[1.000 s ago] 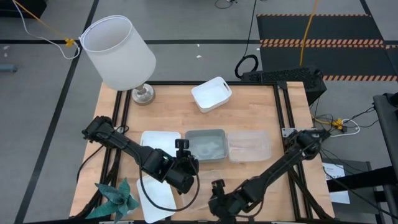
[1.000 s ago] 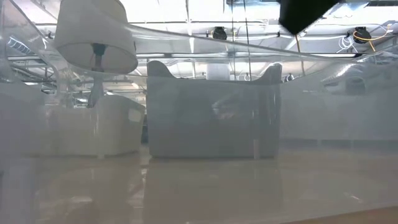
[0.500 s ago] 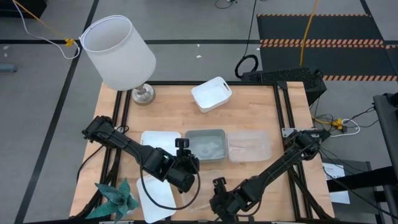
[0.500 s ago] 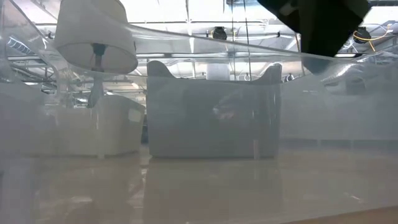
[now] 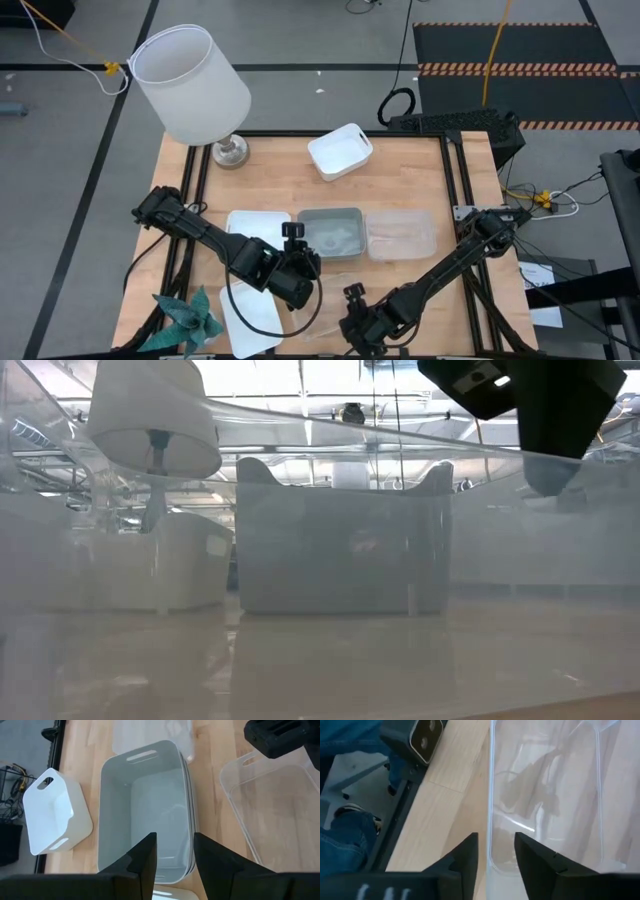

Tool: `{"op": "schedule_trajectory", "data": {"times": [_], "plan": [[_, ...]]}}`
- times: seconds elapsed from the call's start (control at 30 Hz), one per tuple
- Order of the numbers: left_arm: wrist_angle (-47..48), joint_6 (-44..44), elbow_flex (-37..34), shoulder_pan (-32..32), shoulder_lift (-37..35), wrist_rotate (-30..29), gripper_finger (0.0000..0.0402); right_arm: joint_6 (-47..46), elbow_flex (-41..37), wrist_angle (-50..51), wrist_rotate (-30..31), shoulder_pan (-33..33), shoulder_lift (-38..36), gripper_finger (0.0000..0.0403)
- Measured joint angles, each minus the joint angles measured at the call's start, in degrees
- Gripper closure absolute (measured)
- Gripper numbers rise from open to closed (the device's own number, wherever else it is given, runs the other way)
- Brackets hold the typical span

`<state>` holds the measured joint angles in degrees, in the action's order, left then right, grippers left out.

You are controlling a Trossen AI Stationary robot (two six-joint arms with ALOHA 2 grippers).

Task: Stack baskets by color
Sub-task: Stack the bottom transparent bin on the top stacked transparent bins

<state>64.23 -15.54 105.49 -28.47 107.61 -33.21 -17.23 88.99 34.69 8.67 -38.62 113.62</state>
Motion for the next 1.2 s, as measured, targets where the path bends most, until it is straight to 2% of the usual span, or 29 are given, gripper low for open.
{"op": "schedule_trajectory", "data": {"times": [0.5, 0.8, 1.03, 1.2], "plan": [[0.0, 0.16, 0.0, 0.0, 0.02, 0.02, 0.027, 0.81, 0.0, 3.8, -1.65, -0.1, -0.09, 0.0395], [-1.08, 0.33, 0.0, 0.0, 0.02, 0.09, 0.027, 0.82, -0.02, 4.66, -2.97, -0.7, -2.0, 0.04], [-1.07, -0.13, 0.0, -0.14, 0.02, 0.12, 0.027, -1.4, -0.02, 5.18, -2.81, -2.76, -6.89, 0.0401], [0.44, -2.11, 0.0, -0.68, 0.02, 0.09, 0.027, -6.03, -0.02, 9.84, -1.27, -4.84, -11.1, 0.0402]]}}
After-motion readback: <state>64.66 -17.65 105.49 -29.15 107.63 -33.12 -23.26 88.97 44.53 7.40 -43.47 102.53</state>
